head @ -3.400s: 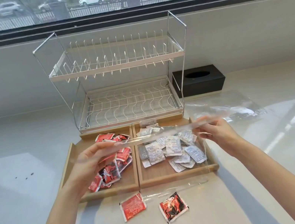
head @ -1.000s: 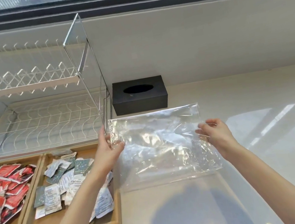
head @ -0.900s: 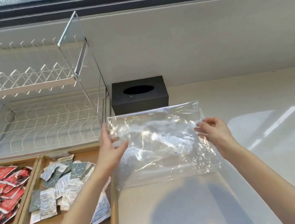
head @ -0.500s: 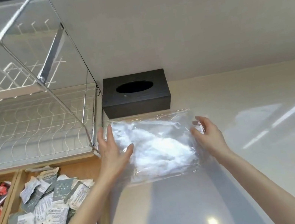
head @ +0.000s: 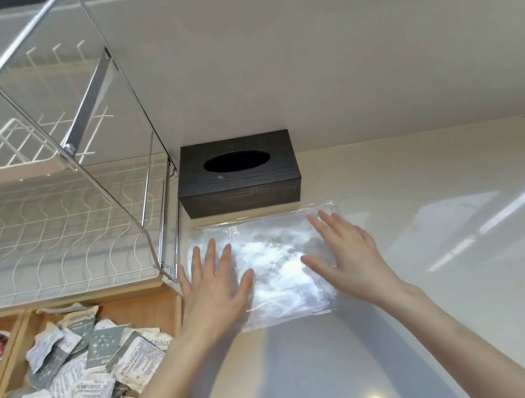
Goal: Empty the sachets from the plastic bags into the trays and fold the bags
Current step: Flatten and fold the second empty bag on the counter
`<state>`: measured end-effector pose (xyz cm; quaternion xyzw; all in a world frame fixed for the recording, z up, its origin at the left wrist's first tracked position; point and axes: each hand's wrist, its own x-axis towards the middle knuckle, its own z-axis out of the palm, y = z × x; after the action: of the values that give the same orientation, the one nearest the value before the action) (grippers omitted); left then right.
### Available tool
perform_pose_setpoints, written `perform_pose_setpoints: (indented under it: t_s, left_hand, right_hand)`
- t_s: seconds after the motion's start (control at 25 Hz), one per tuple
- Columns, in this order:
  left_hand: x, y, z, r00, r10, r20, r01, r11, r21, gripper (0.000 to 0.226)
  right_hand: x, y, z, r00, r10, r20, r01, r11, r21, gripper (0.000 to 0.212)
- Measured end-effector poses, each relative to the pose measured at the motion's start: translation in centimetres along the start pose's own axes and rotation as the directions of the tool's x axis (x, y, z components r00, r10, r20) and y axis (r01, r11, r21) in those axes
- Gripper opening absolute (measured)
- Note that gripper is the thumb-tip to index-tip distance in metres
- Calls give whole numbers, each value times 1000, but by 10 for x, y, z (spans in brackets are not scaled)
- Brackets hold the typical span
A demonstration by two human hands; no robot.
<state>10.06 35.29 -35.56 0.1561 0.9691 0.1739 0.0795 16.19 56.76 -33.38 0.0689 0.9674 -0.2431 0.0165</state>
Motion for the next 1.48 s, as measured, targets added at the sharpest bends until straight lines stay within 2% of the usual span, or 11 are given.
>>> perform_pose_setpoints:
  t_s: [0.08,0.16,0.4,0.56,0.76,1.12,1.32,1.48]
  left_hand:
    - [-2,4,8,999,-14,52,13,999,35,61]
    - [0,5,12,999,-14,39,12,999,50,61]
    - [3,3,15,1000,-13,-1,13,999,48,63]
    - [-2,8,12,999,-1,33,-1,998,63,63]
    - [-8,19,-13,1000,3,-3,-3,999,54,63]
    - [-65,23,-79,988,86,-126,-87,996,4,61]
    - [-104,8,-93,979,116,-166,-117,993,4,66]
    - [-142,-18,-91,984,86,-155,-87,996,-1,68]
  right_hand:
    - [2,-2,12,991,50,124,-41,996,-75,65]
    - [4,0,21,987,76,143,-60,992,-111,64]
    - [5,3,21,998,44,39,-39,994,-100,64]
    - [0,0,20,990,58,131,-37,987,-158,65]
    - [-9,-13,-5,994,63,90,-53,993,-102,64]
    - [-67,-77,-50,1000,-11,-7,10,994,-109,62]
    - [-101,-110,-43,996,-85,-39,81,992,-100,63]
    - [-124,-135,-16,992,-124,16,125,987,-100,61]
